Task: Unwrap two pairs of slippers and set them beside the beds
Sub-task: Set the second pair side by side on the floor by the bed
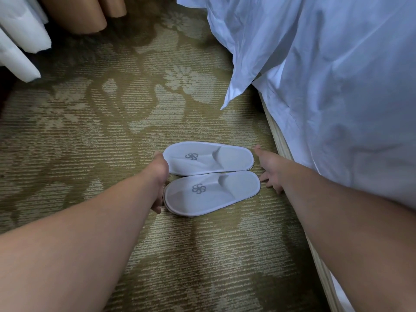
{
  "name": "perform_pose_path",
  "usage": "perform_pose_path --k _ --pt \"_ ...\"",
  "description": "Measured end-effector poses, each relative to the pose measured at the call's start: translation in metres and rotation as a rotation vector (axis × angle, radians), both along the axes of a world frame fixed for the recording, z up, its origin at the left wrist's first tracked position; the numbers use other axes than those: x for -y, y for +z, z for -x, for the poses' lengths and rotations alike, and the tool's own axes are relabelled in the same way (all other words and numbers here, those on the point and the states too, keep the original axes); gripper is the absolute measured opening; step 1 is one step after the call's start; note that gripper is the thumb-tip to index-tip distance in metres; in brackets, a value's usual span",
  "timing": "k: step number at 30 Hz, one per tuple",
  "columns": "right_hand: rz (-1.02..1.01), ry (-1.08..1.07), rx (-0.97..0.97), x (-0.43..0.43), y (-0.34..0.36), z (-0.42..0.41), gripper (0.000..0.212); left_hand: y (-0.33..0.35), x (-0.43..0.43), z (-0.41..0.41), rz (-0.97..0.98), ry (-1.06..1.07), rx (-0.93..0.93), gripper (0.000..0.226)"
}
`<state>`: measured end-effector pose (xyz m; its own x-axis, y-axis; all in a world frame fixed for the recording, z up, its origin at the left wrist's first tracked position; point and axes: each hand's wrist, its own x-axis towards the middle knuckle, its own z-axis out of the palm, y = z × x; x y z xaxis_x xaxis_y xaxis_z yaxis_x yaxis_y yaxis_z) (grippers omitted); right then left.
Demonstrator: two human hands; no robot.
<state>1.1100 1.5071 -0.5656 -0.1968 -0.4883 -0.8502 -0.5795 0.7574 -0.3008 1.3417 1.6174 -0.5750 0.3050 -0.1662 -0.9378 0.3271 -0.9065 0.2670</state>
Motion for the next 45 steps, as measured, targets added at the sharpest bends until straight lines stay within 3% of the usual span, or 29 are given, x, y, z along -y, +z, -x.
perform_pose_path --k 3,7,14,23,30,45 --pt "-0.006 0.013 0.001 0.000 0.001 0.000 0.078 -0.002 0.001 -0.002 0.001 -0.020 0.010 0.086" --pt "-0.015 0.020 0.012 0.001 0.000 0.000 0.076 -0.008 0.003 -0.004 -0.029 -0.027 -0.029 0.105" --pt "-0.022 0.028 0.031 0.002 -0.002 0.001 0.073 -0.006 0.005 0.000 -0.013 -0.025 -0.024 0.099" --pt "-0.048 0.010 -0.008 0.009 -0.008 0.001 0.079 -0.011 0.012 0.002 -0.036 0.026 -0.006 0.098" --pt "-0.017 0.011 -0.040 0.037 -0.005 -0.011 0.092 -0.012 0.044 -0.019 0.083 0.068 0.082 0.088" --pt "-0.061 0.059 -0.007 0.074 -0.014 -0.023 0.102 -0.029 0.064 -0.030 0.139 0.008 0.024 0.094"
